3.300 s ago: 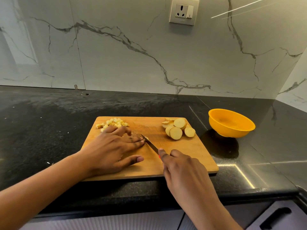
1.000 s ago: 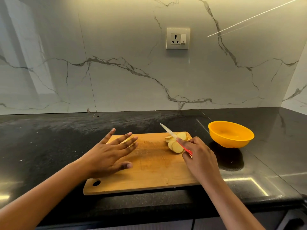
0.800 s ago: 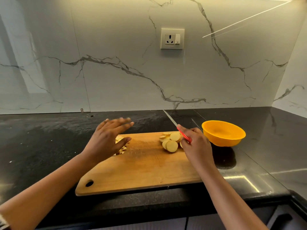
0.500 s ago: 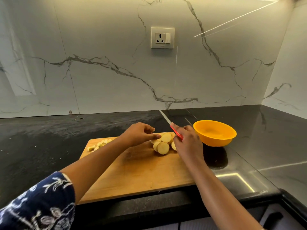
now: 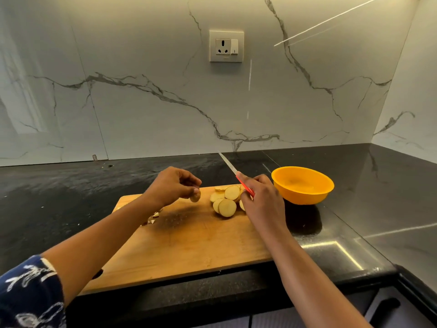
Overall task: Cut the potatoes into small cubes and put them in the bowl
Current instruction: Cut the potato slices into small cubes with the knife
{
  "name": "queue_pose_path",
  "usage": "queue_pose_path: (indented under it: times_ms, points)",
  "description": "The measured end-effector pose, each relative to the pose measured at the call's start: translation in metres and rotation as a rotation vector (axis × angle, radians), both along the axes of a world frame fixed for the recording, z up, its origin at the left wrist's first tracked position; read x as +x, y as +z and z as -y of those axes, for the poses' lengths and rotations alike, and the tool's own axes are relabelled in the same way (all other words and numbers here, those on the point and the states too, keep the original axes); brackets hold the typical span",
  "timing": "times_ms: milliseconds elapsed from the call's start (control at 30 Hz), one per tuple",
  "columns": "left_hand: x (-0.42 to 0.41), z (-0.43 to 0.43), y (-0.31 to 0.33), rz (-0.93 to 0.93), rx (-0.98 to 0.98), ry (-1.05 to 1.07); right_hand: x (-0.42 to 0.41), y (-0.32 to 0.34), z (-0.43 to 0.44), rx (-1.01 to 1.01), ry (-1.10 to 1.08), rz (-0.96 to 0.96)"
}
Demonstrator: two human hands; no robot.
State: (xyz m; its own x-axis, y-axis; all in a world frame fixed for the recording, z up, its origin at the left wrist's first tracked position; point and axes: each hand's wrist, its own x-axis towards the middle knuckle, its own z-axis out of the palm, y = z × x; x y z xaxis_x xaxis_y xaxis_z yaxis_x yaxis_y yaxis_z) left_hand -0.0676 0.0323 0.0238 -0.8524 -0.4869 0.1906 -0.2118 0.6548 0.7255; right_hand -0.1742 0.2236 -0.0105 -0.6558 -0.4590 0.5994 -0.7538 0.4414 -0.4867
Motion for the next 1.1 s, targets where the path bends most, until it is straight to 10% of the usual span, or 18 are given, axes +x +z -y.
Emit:
queue_pose_path:
  times_ms: [233,667,1100]
  points:
    - [0.051,-0.006,-0.008,-0.048,0.200,-0.031,0.005,0.000,-0.001,0.045,0.003,-0.017]
    - [0.104,0.012,-0.027,-0.117,-0.428,-0.303,0.062,0.006,-0.025,0.133,0.155,0.129]
    - [0.108,0.012,-0.037,0.010,-0.851,-0.497,0.127,-0.008,-0.035,0.278,0.189,-0.121]
